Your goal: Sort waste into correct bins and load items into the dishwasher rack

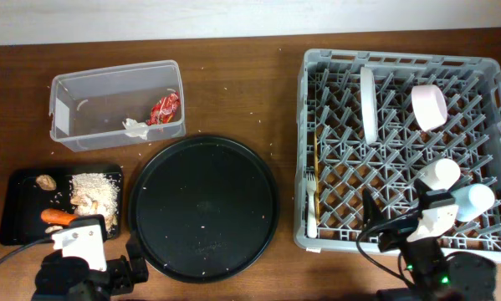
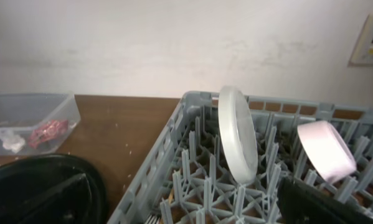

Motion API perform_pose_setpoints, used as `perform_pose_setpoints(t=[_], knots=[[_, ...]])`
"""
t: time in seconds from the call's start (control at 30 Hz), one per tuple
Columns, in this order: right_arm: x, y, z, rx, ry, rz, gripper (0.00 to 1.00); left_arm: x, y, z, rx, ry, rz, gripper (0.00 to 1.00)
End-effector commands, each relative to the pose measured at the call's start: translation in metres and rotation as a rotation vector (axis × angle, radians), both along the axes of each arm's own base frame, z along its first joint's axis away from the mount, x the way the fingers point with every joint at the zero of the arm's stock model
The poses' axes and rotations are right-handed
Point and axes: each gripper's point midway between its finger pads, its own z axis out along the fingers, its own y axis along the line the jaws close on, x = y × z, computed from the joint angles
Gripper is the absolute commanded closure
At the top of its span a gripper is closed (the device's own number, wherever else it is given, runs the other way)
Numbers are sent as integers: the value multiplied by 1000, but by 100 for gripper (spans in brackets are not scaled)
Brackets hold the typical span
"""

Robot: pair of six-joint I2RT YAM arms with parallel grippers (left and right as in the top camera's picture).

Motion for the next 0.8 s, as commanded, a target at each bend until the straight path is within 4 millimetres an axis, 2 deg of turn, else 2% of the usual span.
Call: perform_pose_setpoints(t=[0.0,0.13,0.4,0.53,0.67,0.77], knots=[[5,6,-10,6,-96,30,2,0,2,1,18,-6,3,1],[13,3,-11,6,-197,11,2,0,2,1,18,-6,3,1],[32,-8,-39,-44,-250,-55,2,0,2,1,18,-6,3,0],[39,-17,-62,-31,-240,-108,2,0,2,1,18,-6,3,1],[41,-35,-78,-36,-172,-210,2,0,2,1,18,-6,3,1],[41,-37,-96,-47,-100,-225,2,0,2,1,18,-6,3,1]])
